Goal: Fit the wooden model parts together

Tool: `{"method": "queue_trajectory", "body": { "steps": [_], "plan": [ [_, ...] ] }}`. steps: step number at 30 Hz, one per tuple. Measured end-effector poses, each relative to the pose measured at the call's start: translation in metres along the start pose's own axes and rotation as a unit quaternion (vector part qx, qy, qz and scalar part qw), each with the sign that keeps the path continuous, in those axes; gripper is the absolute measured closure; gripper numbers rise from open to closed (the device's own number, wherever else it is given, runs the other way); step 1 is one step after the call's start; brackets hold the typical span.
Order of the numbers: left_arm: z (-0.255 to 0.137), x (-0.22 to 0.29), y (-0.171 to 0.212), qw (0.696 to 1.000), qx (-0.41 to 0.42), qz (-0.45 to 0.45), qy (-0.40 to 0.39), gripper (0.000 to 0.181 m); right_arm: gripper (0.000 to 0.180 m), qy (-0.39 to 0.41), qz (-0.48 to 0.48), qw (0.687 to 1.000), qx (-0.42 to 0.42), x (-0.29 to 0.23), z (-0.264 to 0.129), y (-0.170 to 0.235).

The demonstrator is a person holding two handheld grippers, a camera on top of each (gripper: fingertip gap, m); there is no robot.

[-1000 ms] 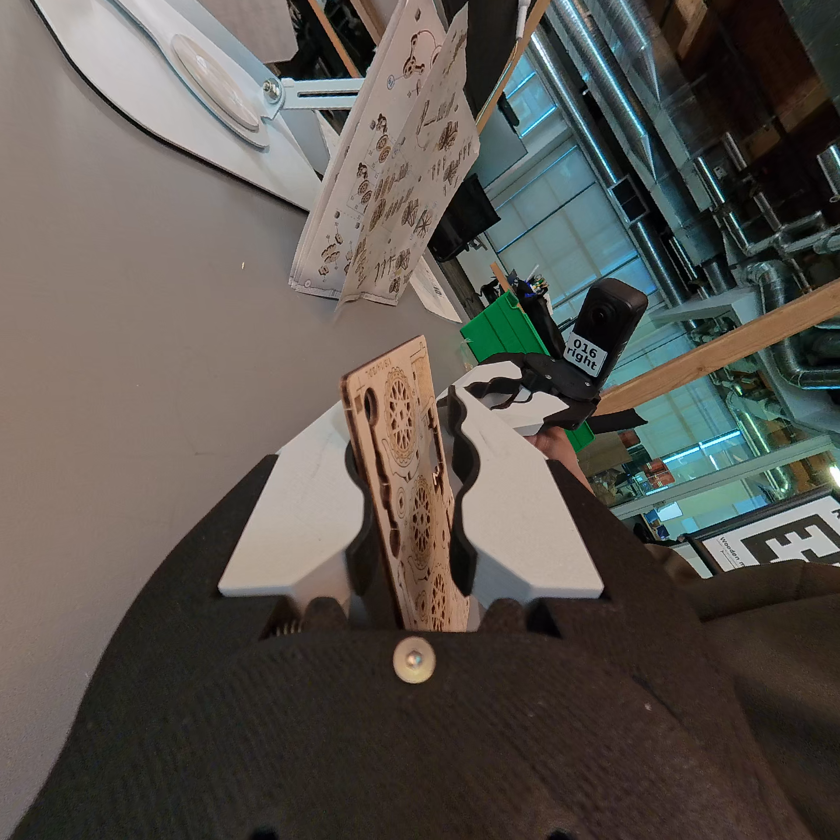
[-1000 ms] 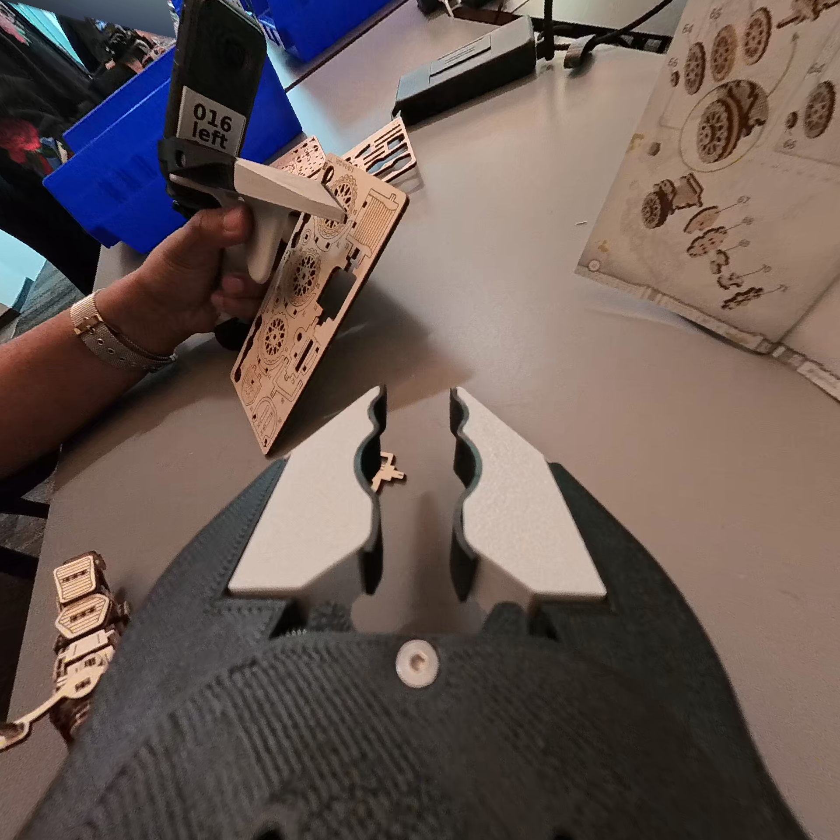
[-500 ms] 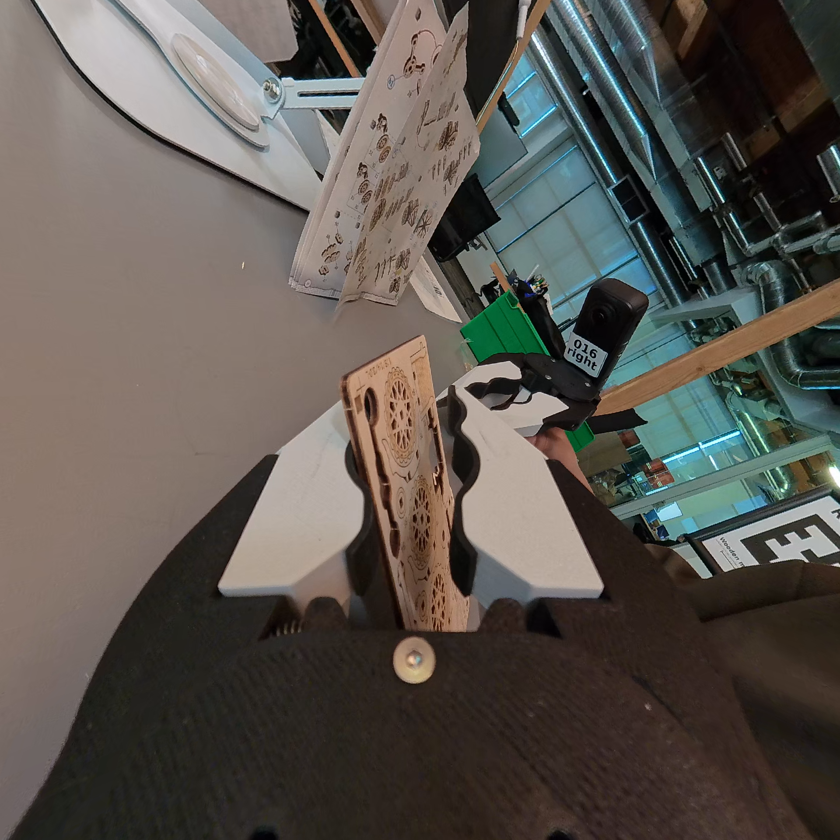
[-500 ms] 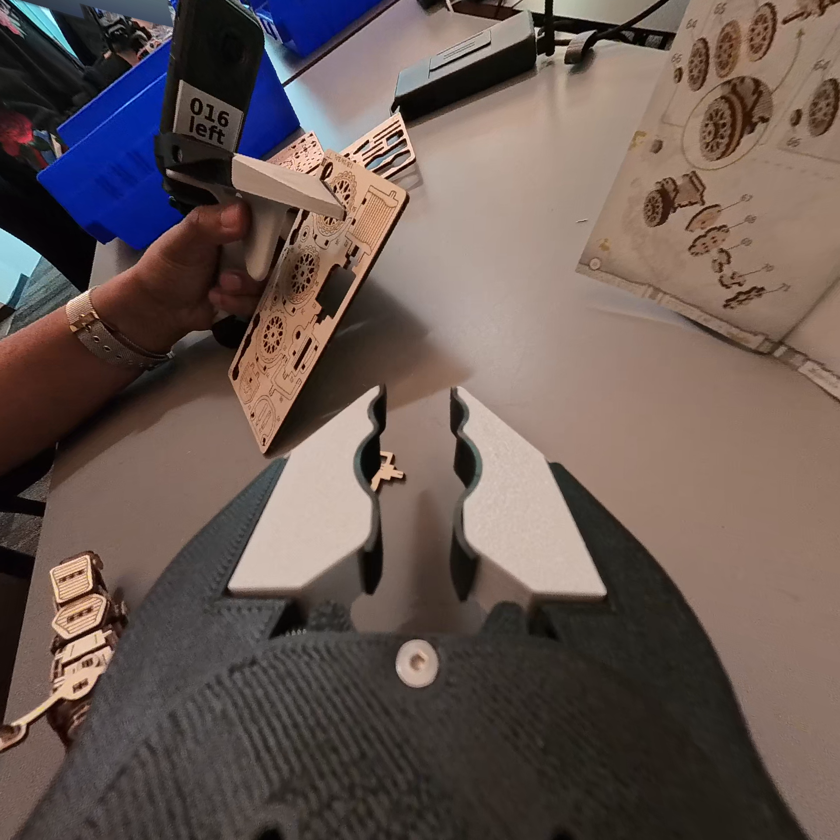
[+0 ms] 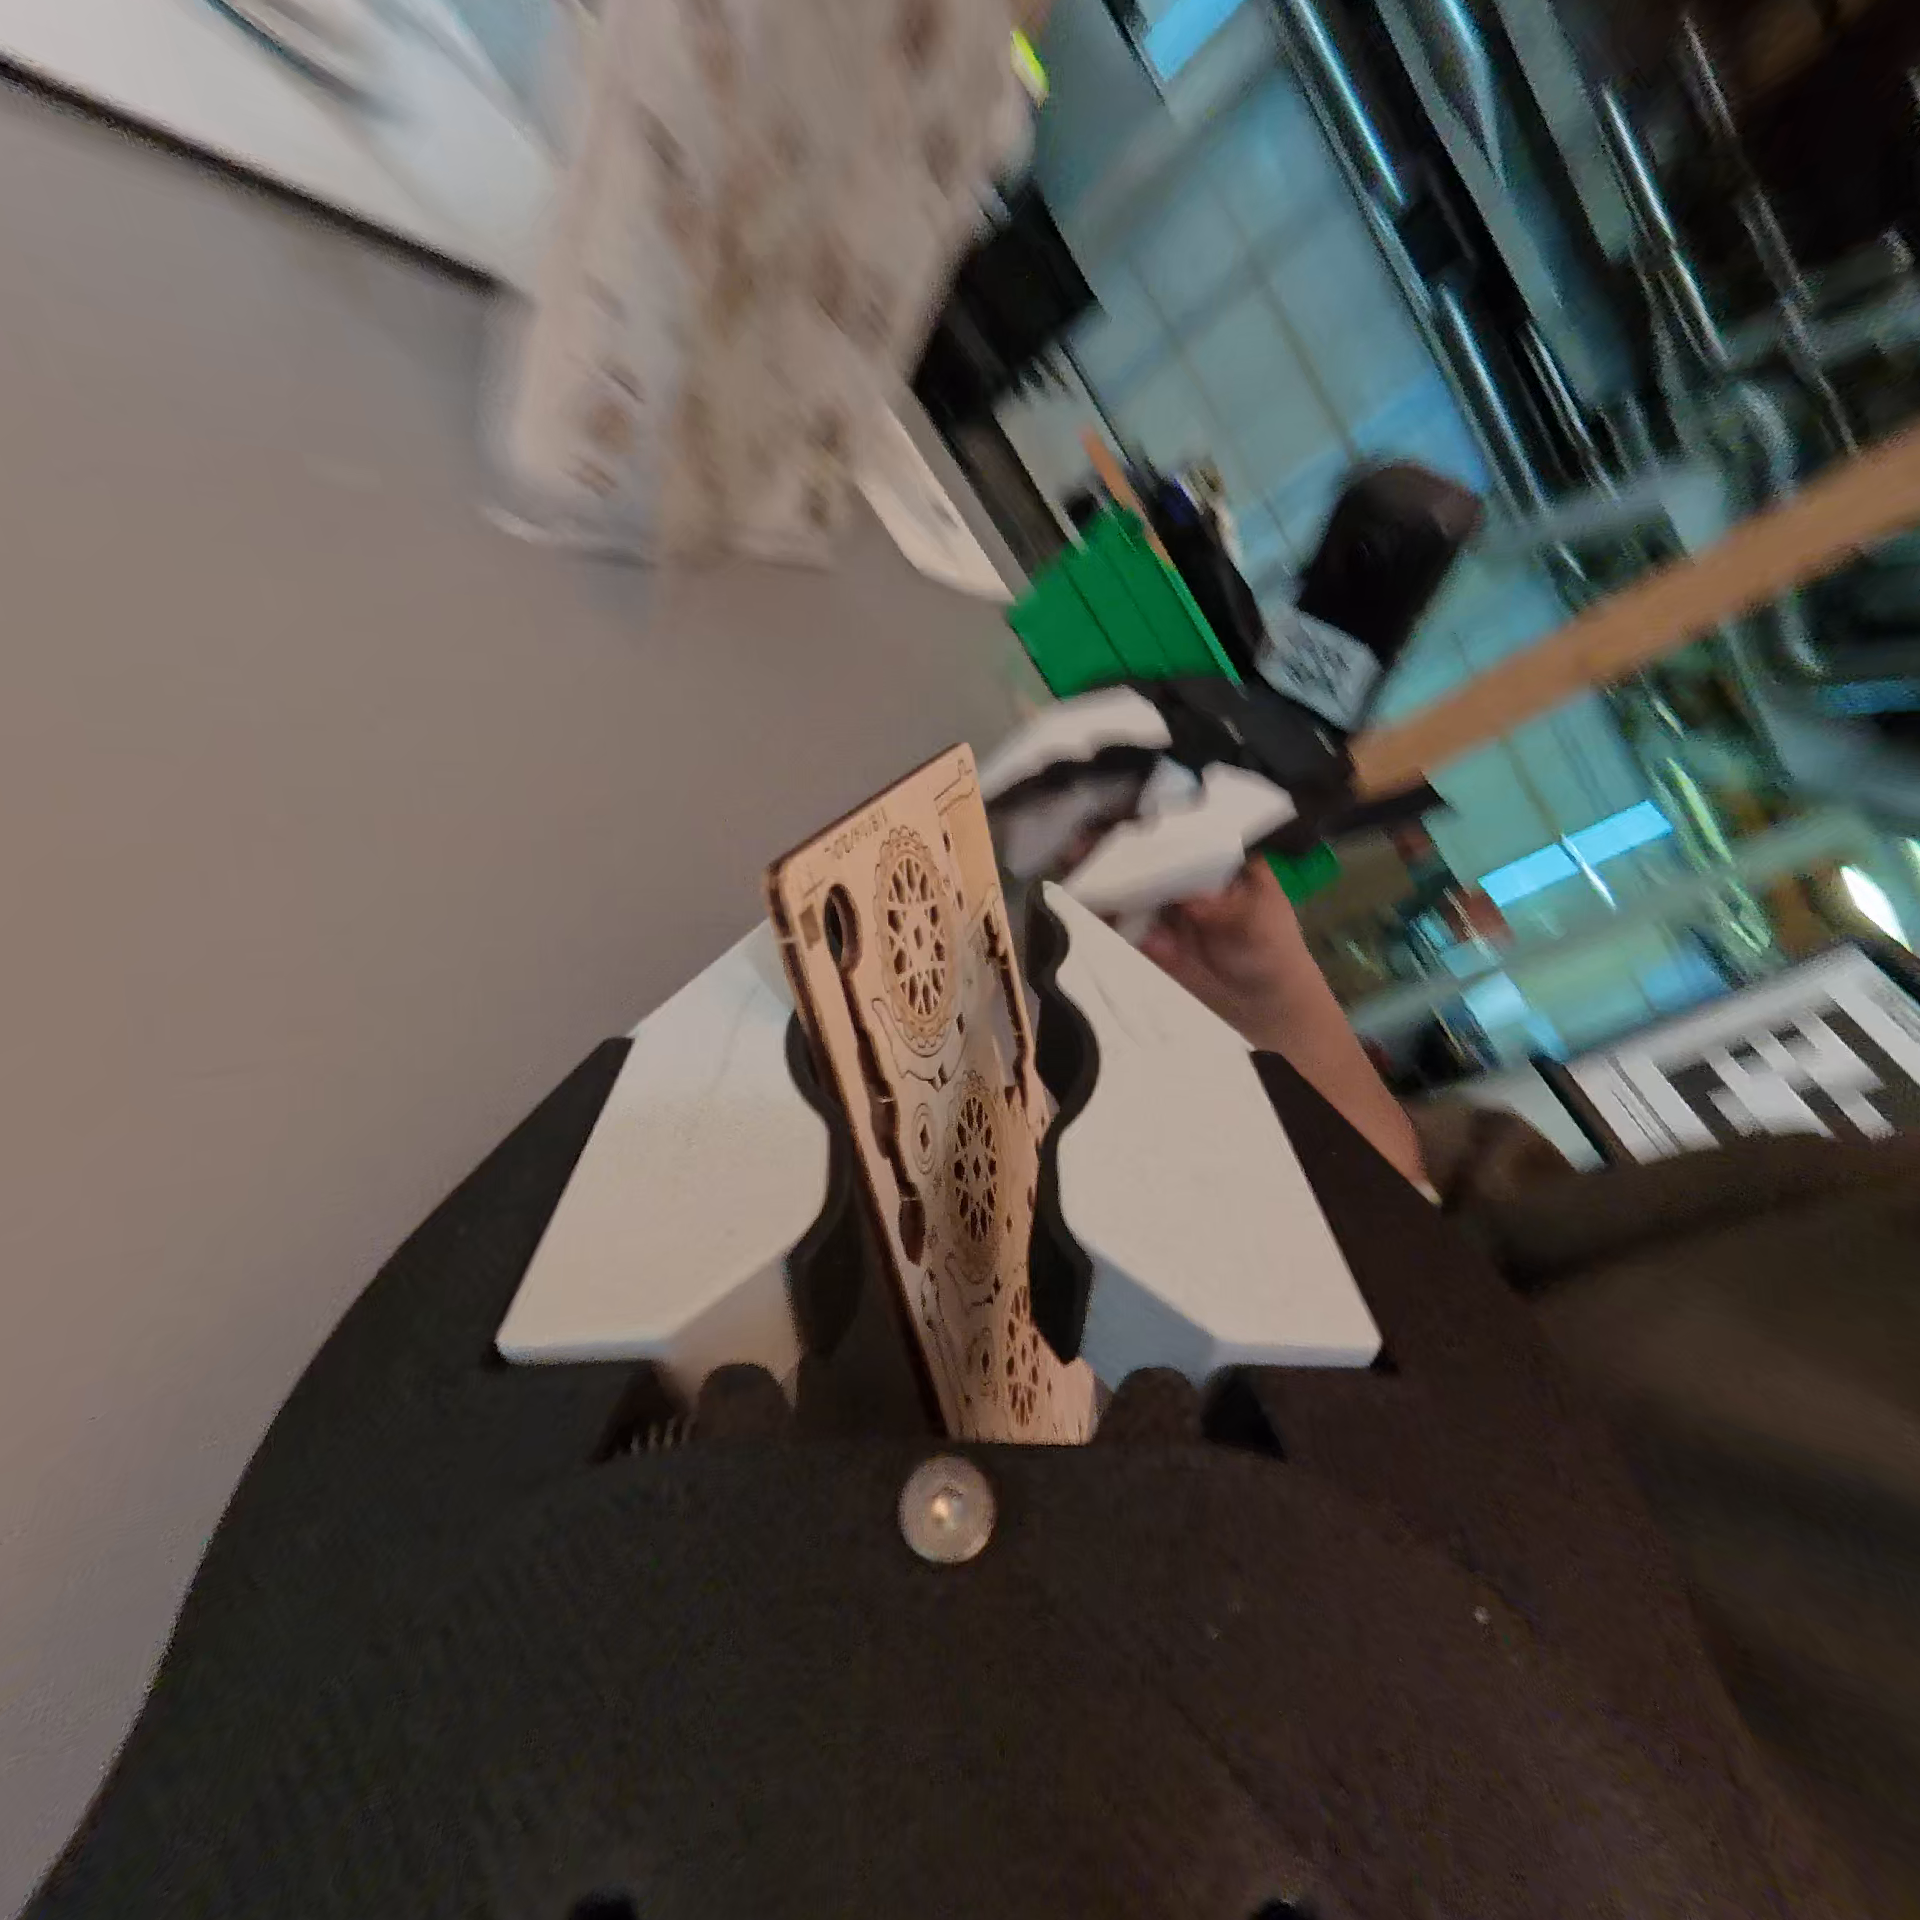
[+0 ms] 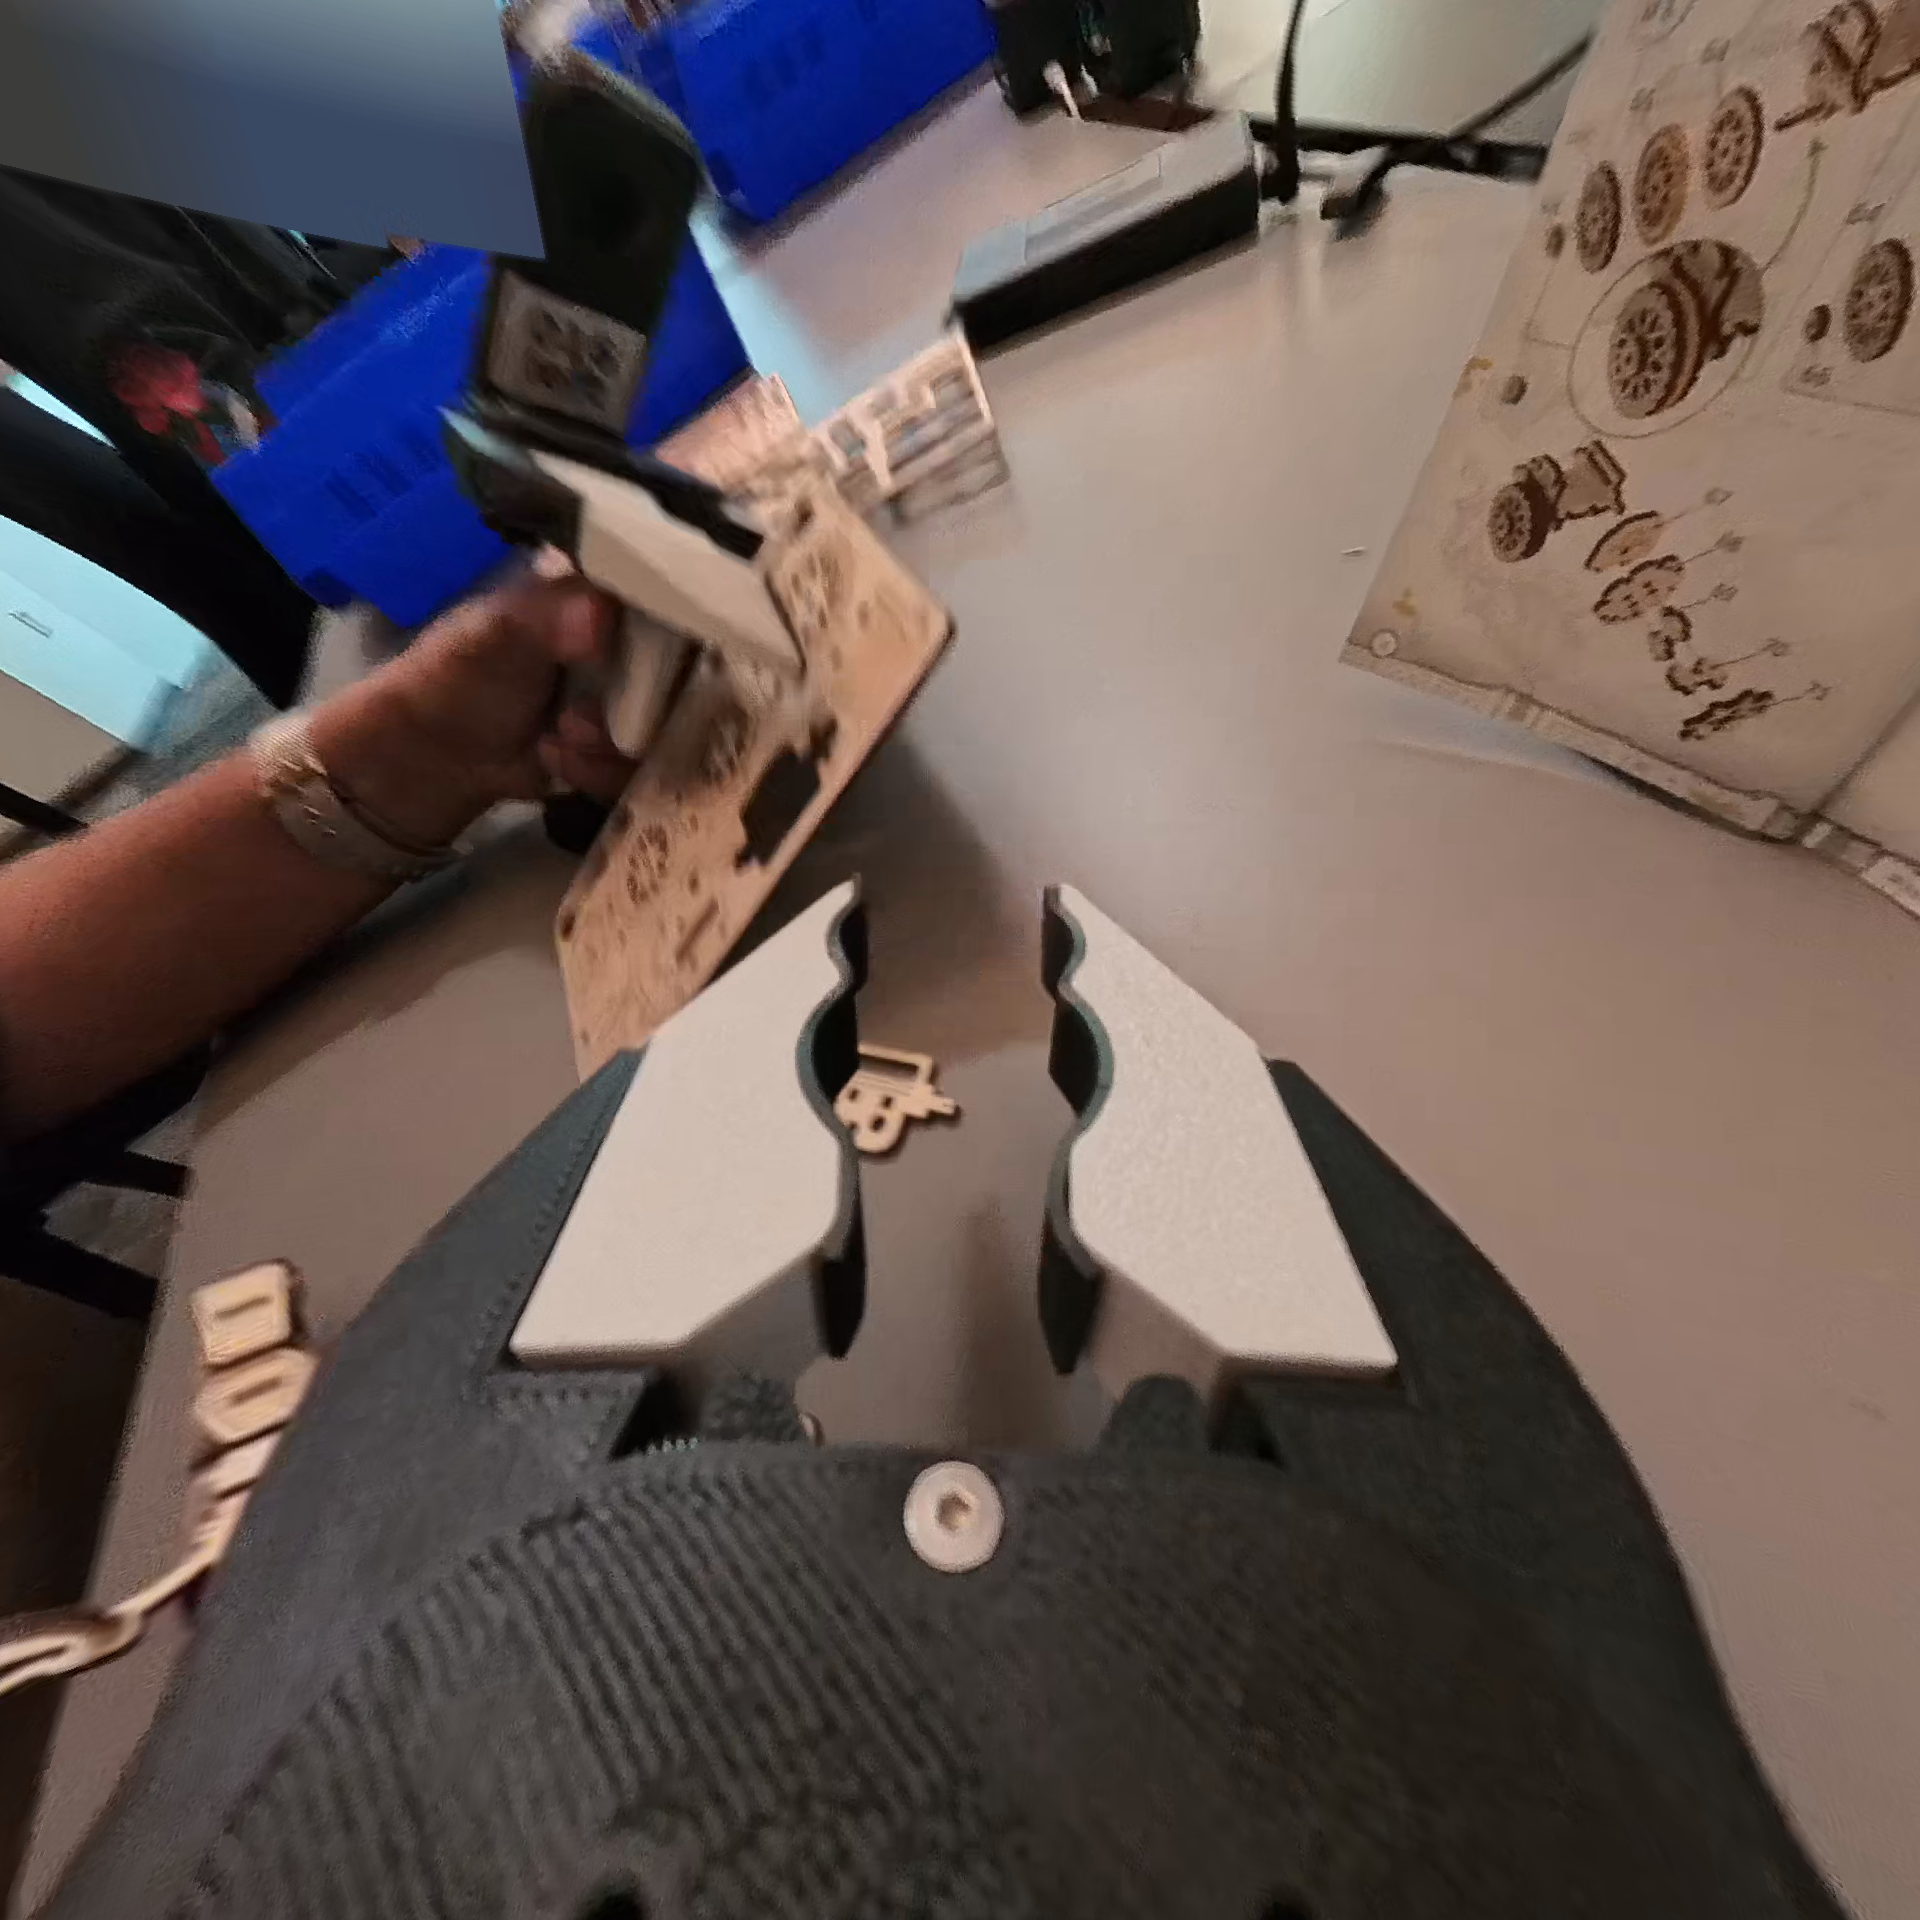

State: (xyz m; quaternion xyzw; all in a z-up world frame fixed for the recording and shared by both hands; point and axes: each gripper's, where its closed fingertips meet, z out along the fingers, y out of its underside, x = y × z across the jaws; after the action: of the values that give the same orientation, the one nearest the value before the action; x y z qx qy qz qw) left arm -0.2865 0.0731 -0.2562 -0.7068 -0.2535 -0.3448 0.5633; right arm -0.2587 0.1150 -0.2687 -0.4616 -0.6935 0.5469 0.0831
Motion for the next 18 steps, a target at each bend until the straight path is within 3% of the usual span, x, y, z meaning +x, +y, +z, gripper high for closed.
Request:
{"method": "queue_trajectory", "body": {
  "steps": [1, 4, 6, 9, 14, 18],
  "plan": [
    [0.006, 0.006, 0.006, 1.000, -0.018, 0.001, 0.016, 0.152, 0.145, -0.021, 0.016, 0.999, 0.023, -0.004, -0.002, -0.006],
    [0.019, 0.022, 0.022, 0.997, -0.056, 0.013, 0.052, 0.151, 0.134, -0.093, 0.085, 0.988, 0.086, -0.013, -0.009, -0.022],
    [0.023, 0.031, 0.028, 0.995, -0.071, 0.016, 0.074, 0.150, 0.129, -0.122, 0.123, 0.981, 0.086, -0.015, -0.009, -0.021],
    [0.025, 0.035, 0.029, 0.994, -0.072, 0.019, 0.084, 0.150, 0.144, -0.160, 0.150, 0.972, 0.085, -0.021, -0.010, -0.021],
    [0.024, 0.042, 0.032, 0.992, -0.076, 0.021, 0.104, 0.149, 0.140, -0.200, 0.171, 0.963, 0.057, -0.035, -0.005, -0.014],
    [0.026, 0.047, 0.036, 0.989, -0.087, 0.019, 0.117, 0.147, 0.175, -0.226, 0.161, 0.960, 0.039, -0.048, -0.003, -0.010]
  ]
}}
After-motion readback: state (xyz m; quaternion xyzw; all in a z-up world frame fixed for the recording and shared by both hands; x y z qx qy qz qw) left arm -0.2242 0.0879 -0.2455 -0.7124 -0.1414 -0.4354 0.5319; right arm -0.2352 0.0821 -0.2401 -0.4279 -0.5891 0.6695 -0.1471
